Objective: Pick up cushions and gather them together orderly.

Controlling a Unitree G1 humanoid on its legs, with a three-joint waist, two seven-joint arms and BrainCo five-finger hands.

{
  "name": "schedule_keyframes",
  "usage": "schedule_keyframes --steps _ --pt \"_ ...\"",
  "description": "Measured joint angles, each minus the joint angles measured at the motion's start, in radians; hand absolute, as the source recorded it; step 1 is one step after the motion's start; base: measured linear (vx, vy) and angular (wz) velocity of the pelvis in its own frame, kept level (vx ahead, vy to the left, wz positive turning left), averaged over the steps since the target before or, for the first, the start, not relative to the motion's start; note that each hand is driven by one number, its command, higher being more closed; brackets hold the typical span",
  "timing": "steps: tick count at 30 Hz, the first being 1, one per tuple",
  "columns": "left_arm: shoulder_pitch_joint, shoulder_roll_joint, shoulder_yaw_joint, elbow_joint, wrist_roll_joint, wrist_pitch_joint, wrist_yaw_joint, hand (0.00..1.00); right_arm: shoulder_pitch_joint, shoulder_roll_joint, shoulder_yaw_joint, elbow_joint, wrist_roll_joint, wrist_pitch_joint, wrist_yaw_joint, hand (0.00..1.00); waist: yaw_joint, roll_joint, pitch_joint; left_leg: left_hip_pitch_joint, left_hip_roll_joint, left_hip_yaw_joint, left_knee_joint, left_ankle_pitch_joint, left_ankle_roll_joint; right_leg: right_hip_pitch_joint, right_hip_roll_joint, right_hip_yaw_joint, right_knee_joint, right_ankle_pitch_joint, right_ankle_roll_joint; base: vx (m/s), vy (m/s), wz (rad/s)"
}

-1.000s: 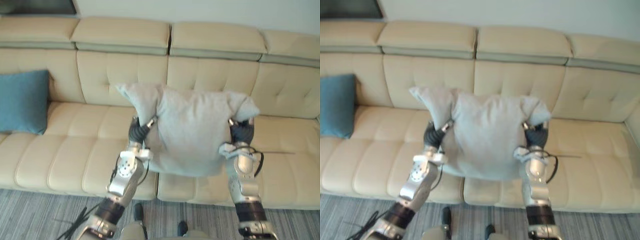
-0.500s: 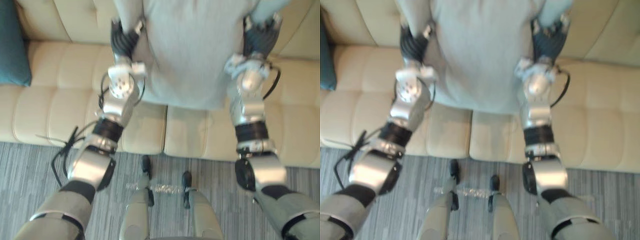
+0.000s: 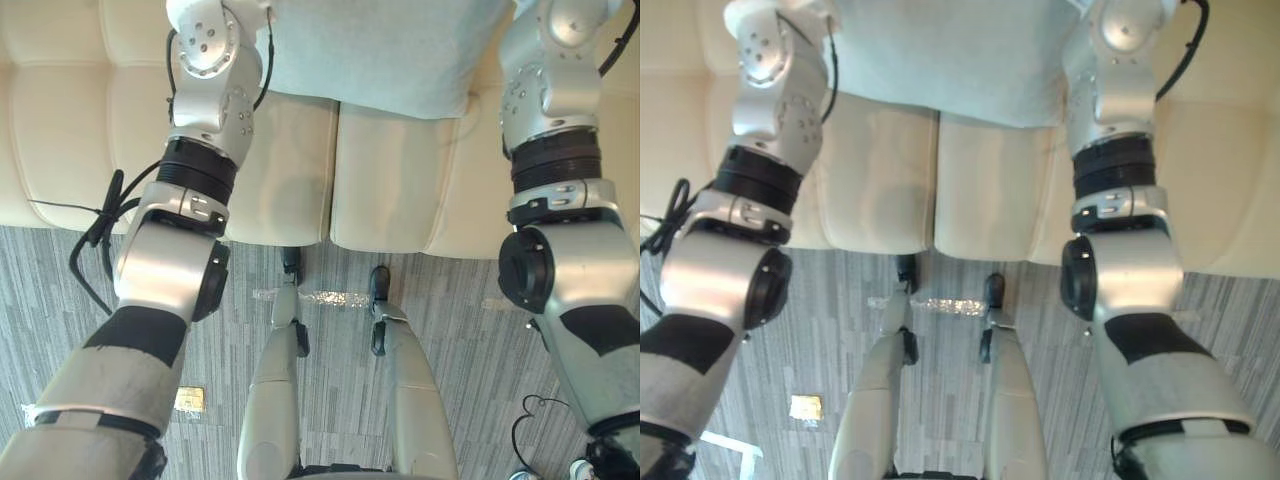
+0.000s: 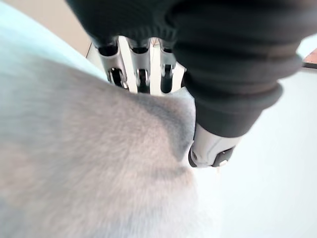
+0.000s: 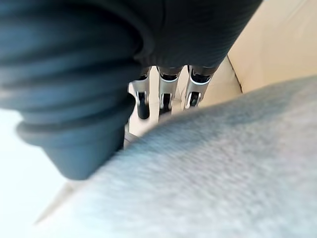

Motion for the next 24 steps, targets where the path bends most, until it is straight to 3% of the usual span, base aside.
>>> schedule_keyframes --steps 7,10,12,16,19,22,23,24 --pt "0.108 0.011 0.048 -0.083 -0.011 -0.001 -0.045 0.00 0.141 -0.111 -0.009 -0.119 0.081 -0.014 0.066 0.00 -0.004 0.000 0.000 0.027 0.000 0.004 0.016 -0.001 0.000 0.025 -0.001 -0.002 0.032 -0.003 0.000 0.04 -0.036 0.05" --pt "0.209 0.075 0.116 -0.097 -0.015 -0.001 -0.073 0.00 0.249 -0.160 -0.054 -0.153 0.139 -0.030 0.121 0.00 -0.006 -0.003 -0.001 0.065 -0.006 0.006 0.004 -0.017 -0.014 0.040 -0.010 -0.003 0.076 -0.039 -0.010 0.00 -0.049 0.10" --pt "0.300 0.121 0.178 -0.121 -0.018 -0.001 -0.092 0.00 0.349 -0.172 -0.106 -0.166 0.183 -0.038 0.154 0.00 -0.006 -0.004 -0.001 0.095 -0.002 0.014 -0.014 -0.030 -0.004 0.061 -0.008 -0.007 0.077 -0.043 -0.015 -0.02 -0.064 0.03" --pt "0.514 0.135 0.222 -0.242 -0.031 -0.002 -0.134 0.00 0.620 -0.169 -0.191 -0.288 0.222 -0.045 0.195 0.00 -0.005 -0.005 -0.001 0.160 -0.004 0.036 -0.021 -0.039 0.008 0.134 -0.014 -0.009 0.059 -0.044 -0.014 0.00 -0.033 0.04" --pt "0.746 0.105 0.217 -0.357 -0.006 -0.002 -0.171 0.00 0.888 -0.101 -0.252 -0.454 0.215 -0.057 0.239 0.00 -0.008 -0.018 -0.009 0.229 -0.019 0.035 -0.018 -0.046 0.025 0.212 -0.026 -0.009 0.051 -0.063 0.001 0.06 -0.037 0.14" --pt "1.022 0.033 0.166 -0.421 0.054 0.001 -0.226 0.00 1.156 0.054 -0.263 -0.533 0.173 -0.067 0.297 0.00 -0.004 -0.054 -0.037 0.284 -0.026 0.034 0.023 -0.091 0.028 0.301 -0.034 -0.010 0.025 -0.085 0.001 0.07 -0.050 0.09" --pt "1.038 0.028 0.161 -0.421 0.061 0.001 -0.231 0.00 1.172 0.064 -0.263 -0.534 0.172 -0.067 0.301 0.00 -0.004 -0.055 -0.037 0.289 -0.026 0.033 0.024 -0.092 0.027 0.308 -0.035 -0.010 0.023 -0.086 0.001 0.08 -0.046 0.06" --pt "1.158 -0.024 0.134 -0.413 0.101 0.011 -0.271 0.00 1.276 0.148 -0.262 -0.536 0.129 -0.064 0.332 0.00 -0.003 -0.068 -0.050 0.322 -0.027 0.034 0.033 -0.112 0.024 0.353 -0.036 -0.012 0.007 -0.090 0.000 0.09 -0.036 0.03"
